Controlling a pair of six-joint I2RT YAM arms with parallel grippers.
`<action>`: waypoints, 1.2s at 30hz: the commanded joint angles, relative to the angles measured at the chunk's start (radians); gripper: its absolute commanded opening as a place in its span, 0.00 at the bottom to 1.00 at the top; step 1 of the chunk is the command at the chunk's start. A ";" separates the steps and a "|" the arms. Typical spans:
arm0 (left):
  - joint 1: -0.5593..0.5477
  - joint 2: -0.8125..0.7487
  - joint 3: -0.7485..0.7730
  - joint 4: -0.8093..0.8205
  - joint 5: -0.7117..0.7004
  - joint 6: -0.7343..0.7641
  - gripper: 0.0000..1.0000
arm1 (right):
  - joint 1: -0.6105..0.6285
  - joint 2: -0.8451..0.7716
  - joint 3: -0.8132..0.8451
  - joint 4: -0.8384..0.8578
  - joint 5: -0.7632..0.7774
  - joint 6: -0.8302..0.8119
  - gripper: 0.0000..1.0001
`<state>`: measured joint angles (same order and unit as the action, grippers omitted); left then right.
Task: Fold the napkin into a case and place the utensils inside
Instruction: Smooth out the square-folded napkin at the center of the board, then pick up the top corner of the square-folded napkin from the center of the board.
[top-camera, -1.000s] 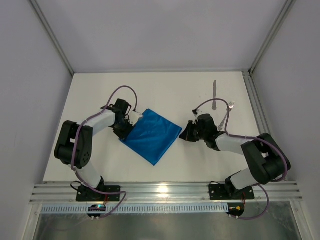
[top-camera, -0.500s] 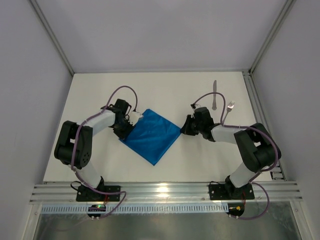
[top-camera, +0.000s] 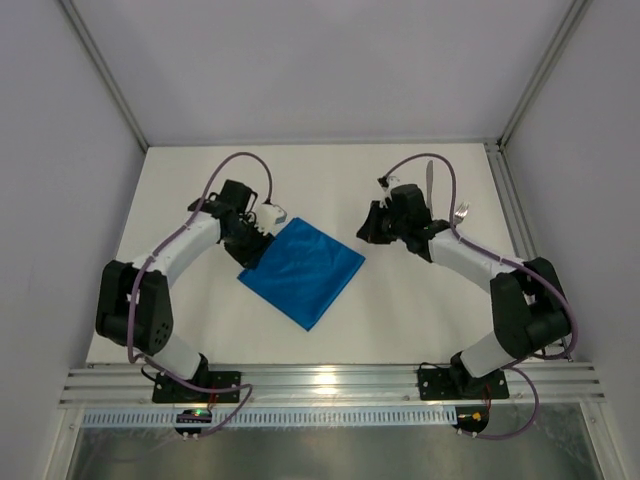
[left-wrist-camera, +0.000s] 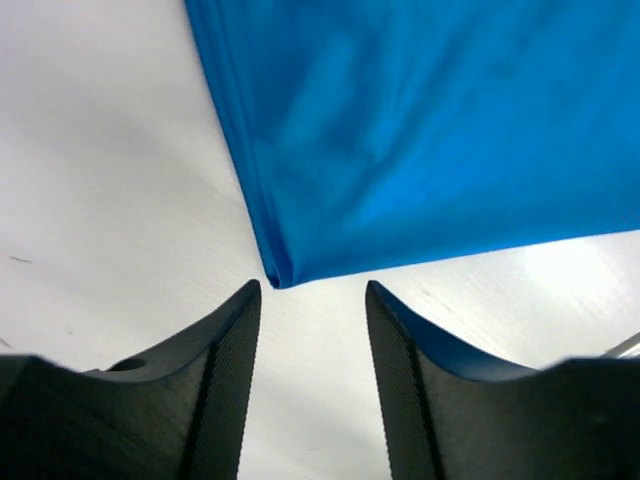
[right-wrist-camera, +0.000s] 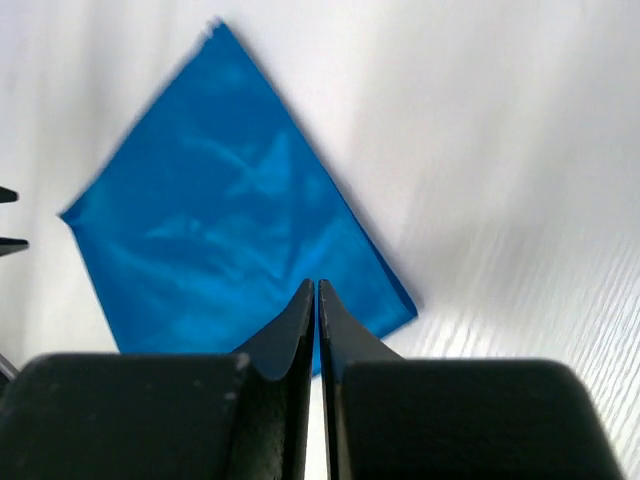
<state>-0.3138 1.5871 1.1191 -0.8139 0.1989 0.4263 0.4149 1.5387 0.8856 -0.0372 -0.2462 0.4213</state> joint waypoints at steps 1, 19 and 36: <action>0.005 -0.047 0.154 -0.042 0.092 -0.026 0.50 | 0.001 -0.058 0.117 -0.084 -0.015 -0.088 0.08; -0.050 0.655 0.838 0.071 0.111 -0.149 0.37 | -0.001 0.069 0.085 -0.032 -0.022 -0.092 0.08; -0.088 0.714 0.809 0.062 0.113 -0.116 0.25 | -0.002 0.086 0.069 -0.026 -0.024 -0.093 0.07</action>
<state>-0.3931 2.2833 1.9125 -0.7628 0.3069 0.2958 0.4149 1.6241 0.9539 -0.0914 -0.2619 0.3378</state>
